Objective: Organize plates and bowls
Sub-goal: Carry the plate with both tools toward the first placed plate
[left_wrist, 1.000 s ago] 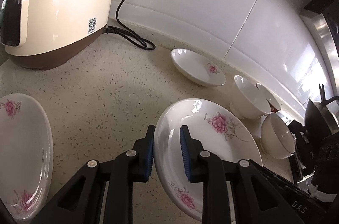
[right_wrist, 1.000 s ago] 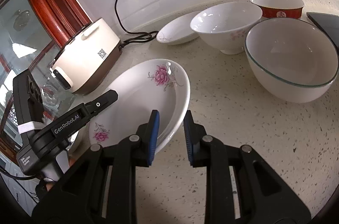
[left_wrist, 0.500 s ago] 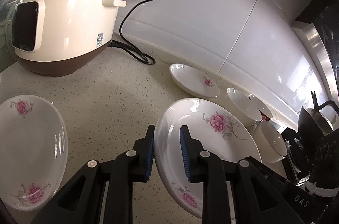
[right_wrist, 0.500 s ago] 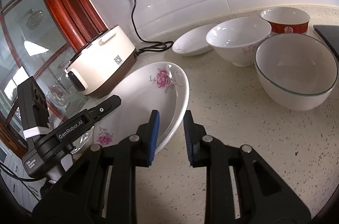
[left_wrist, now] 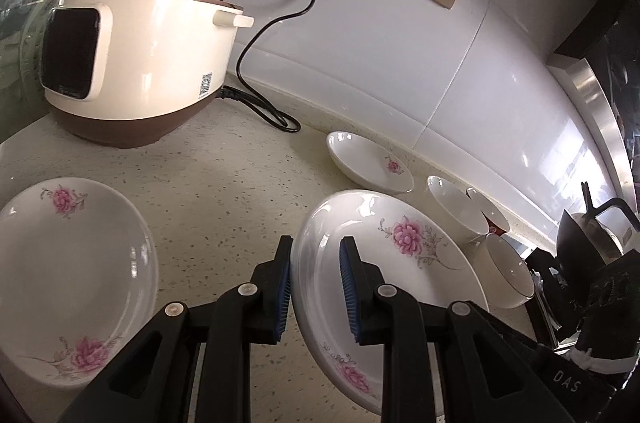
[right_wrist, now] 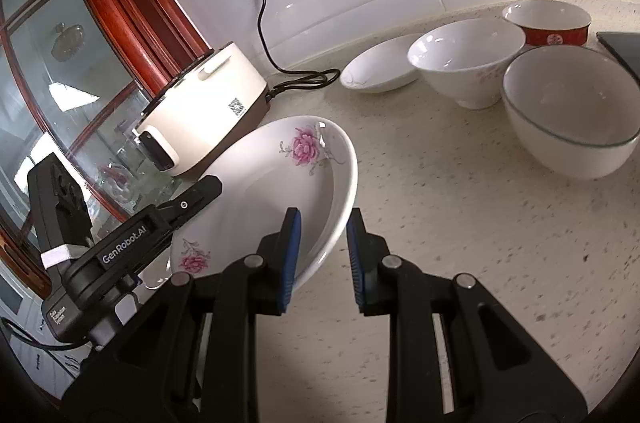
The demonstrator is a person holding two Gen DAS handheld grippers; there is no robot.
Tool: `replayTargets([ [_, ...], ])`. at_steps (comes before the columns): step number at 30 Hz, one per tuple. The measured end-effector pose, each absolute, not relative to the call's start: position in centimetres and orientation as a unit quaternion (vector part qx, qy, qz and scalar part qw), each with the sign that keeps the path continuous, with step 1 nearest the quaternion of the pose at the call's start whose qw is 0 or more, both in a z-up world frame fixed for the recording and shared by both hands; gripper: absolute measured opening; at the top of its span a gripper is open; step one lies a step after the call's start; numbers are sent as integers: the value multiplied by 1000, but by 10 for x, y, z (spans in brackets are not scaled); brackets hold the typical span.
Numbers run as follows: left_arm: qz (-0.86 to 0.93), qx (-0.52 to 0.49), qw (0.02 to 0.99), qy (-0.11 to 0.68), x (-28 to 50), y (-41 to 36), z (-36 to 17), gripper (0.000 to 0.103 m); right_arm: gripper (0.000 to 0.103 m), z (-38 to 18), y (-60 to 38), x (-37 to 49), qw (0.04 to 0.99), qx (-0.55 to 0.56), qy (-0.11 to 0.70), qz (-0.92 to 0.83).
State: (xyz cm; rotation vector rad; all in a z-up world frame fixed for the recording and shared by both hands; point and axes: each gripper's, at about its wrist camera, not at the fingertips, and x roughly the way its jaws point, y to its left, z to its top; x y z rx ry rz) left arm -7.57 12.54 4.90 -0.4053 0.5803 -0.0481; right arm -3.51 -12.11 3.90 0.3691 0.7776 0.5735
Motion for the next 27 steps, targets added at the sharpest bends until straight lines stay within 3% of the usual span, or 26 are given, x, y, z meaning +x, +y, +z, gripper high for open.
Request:
replayTargets([
  [27,46,-233,944,227,-142,226,74,24,27,53,-4,-61,851,134,378,339],
])
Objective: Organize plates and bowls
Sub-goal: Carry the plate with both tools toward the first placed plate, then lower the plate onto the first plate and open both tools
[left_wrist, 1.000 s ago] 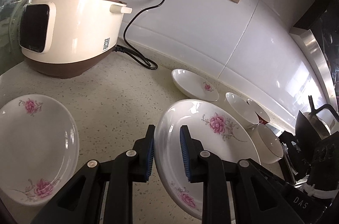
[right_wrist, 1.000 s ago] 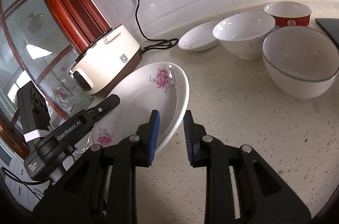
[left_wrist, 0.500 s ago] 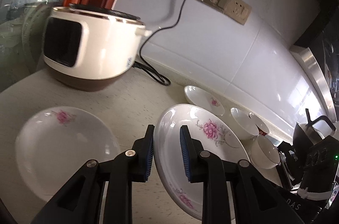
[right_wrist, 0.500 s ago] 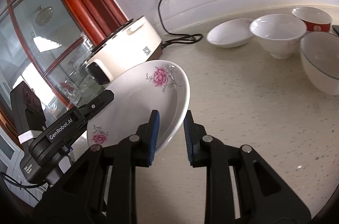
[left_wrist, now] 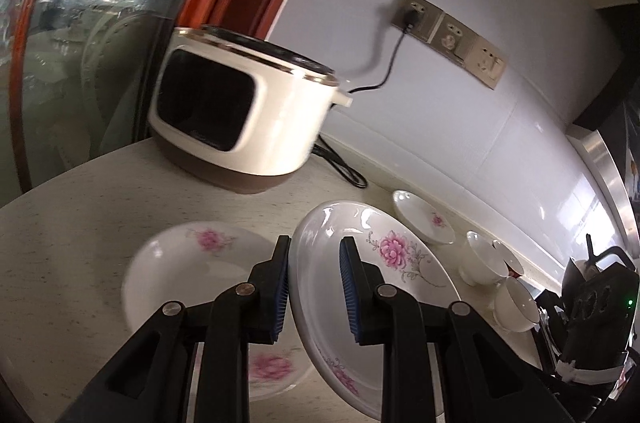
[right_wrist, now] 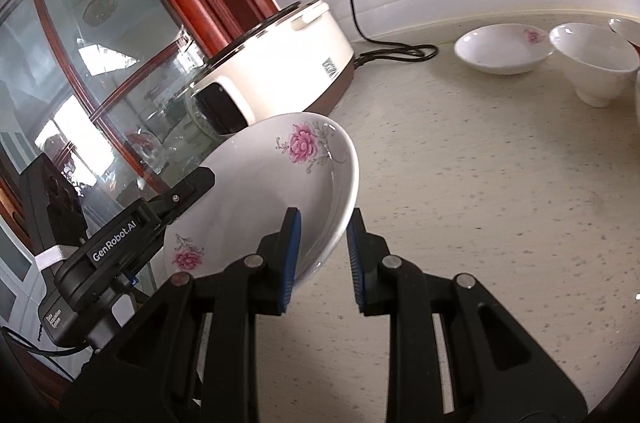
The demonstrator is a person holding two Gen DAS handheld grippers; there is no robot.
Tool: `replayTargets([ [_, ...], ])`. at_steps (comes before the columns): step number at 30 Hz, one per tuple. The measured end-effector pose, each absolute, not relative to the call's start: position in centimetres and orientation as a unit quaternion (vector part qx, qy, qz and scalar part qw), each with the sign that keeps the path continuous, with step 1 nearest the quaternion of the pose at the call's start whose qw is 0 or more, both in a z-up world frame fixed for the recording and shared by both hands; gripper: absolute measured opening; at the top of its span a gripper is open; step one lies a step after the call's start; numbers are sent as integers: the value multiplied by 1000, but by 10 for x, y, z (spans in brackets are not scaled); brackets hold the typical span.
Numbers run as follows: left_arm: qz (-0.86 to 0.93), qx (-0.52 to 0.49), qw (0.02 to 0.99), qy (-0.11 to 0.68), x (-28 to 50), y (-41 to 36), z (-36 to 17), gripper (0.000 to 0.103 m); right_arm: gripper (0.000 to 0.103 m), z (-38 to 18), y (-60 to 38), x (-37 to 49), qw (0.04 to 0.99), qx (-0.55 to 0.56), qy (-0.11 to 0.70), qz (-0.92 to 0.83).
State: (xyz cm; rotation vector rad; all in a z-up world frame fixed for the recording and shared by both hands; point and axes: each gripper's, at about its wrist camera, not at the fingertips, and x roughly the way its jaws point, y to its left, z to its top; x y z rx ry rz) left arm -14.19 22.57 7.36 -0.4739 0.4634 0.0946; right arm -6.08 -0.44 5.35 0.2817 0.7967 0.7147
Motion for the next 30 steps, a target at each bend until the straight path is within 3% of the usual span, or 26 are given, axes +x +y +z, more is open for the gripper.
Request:
replayTargets([
  [30,93,-266,927,247,-153,302,46,24,27,34,71,-64,846,81,407,335],
])
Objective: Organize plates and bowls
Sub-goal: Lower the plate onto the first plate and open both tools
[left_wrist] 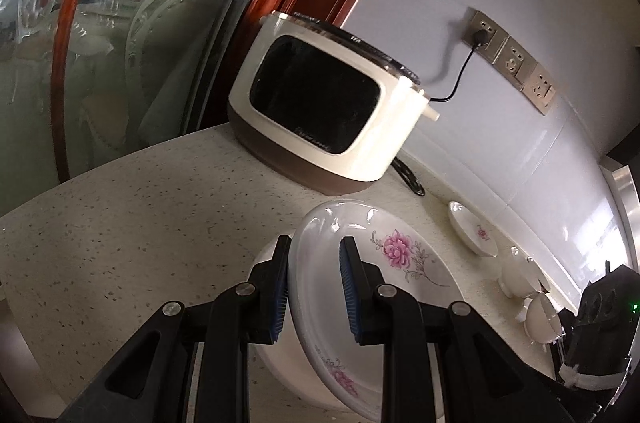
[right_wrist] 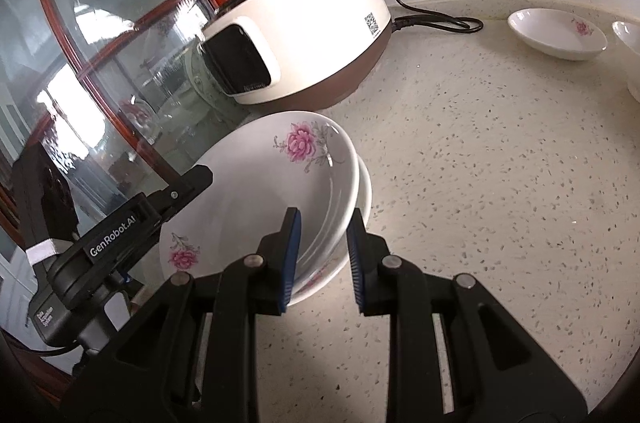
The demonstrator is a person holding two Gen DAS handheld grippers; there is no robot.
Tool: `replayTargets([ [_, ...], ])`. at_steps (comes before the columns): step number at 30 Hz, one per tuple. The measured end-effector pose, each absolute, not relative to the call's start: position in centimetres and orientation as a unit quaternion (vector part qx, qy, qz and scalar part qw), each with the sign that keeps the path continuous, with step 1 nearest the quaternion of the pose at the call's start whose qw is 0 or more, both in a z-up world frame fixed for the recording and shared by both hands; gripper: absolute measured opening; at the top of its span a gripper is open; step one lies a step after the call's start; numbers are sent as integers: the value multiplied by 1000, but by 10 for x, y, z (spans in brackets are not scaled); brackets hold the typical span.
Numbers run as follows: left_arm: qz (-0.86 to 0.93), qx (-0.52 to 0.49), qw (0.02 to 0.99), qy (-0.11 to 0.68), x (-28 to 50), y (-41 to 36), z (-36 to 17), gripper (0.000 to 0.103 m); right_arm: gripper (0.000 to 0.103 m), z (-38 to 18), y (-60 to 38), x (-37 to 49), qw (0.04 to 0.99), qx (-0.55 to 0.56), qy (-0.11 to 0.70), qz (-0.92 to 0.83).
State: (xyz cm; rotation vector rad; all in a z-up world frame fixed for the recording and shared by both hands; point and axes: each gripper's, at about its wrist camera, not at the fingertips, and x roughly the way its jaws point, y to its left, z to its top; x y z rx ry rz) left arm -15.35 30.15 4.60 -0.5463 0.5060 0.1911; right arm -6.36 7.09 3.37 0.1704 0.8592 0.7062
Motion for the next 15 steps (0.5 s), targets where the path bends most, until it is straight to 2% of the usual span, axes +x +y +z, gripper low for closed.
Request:
replayTargets([
  [8,111,-268,920,264,-147,308,36,25,27,35,89,-72,867,18,388,312],
  [14,124,-256,915,288,-138,306,34,36,27,34,102,-75,872,-30,386,301],
  [15,125,-256,914,289,-137,306,34,38,31,35,102,-75,872,-33,385,301],
])
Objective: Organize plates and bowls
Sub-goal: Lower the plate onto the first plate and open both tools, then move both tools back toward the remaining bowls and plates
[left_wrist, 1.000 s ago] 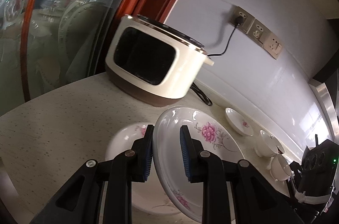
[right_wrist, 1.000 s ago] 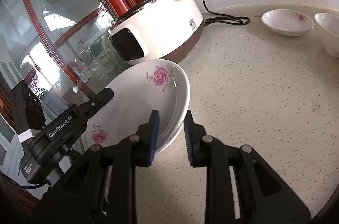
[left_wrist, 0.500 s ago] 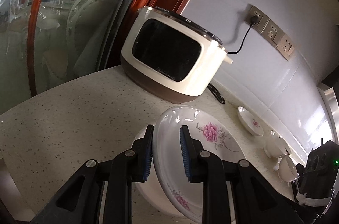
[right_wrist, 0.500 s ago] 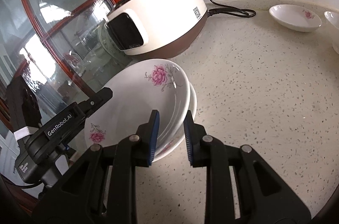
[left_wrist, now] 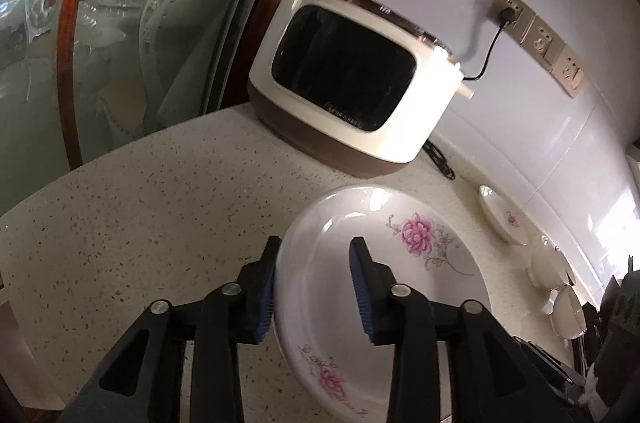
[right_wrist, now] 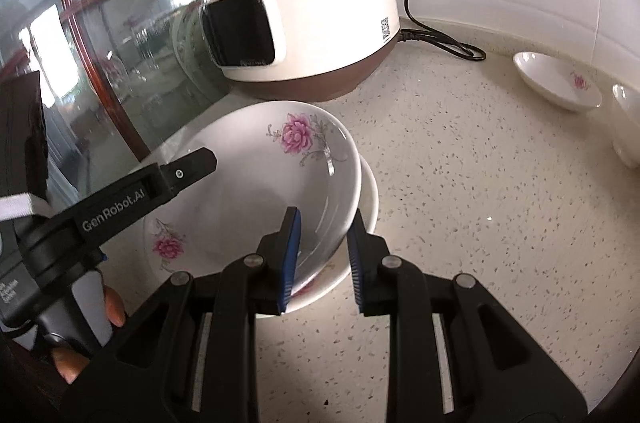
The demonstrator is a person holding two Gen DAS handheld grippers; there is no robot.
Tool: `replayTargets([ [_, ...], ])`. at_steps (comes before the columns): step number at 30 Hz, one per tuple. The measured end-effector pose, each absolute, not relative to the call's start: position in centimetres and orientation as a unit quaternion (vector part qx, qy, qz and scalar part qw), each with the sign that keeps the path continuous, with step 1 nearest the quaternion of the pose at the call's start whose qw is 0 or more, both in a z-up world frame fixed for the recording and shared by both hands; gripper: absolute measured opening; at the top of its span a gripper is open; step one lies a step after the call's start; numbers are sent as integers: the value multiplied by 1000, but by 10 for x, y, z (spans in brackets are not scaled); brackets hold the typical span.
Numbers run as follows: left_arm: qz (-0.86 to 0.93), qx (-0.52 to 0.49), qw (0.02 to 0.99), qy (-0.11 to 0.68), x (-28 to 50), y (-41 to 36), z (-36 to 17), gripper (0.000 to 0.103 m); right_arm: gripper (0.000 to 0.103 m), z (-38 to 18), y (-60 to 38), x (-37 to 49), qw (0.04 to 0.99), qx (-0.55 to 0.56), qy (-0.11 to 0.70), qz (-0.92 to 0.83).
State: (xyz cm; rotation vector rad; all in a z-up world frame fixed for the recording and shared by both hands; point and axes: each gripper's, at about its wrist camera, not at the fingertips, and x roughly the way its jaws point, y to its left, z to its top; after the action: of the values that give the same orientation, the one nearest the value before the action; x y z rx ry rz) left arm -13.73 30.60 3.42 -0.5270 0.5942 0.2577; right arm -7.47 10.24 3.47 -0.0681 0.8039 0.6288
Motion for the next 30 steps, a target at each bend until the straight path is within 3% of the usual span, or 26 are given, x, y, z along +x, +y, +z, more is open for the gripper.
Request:
replayTargets([
  [4,127,-264,908,300,-135,309,31,41,38,37,104,-79,878,-44,376,293],
  [7,127,-259,911,295,-136,307,33,47,48,37,102,-79,884,-56,373,275],
  [11,133,-254,915,283,-141,304,35,68,58,40,91,-78,887,-27,366,278],
  [13,136,-259,916,276,-142,306,36,72,68,44,85,-80,892,-16,353,281],
  [16,138,-268,914,273,-144,309,35,75,73,50,76,-81,895,3,343,284],
  [30,144,-271,922,238,-156,308,40,83,78,49,25,-62,887,61,370,270],
])
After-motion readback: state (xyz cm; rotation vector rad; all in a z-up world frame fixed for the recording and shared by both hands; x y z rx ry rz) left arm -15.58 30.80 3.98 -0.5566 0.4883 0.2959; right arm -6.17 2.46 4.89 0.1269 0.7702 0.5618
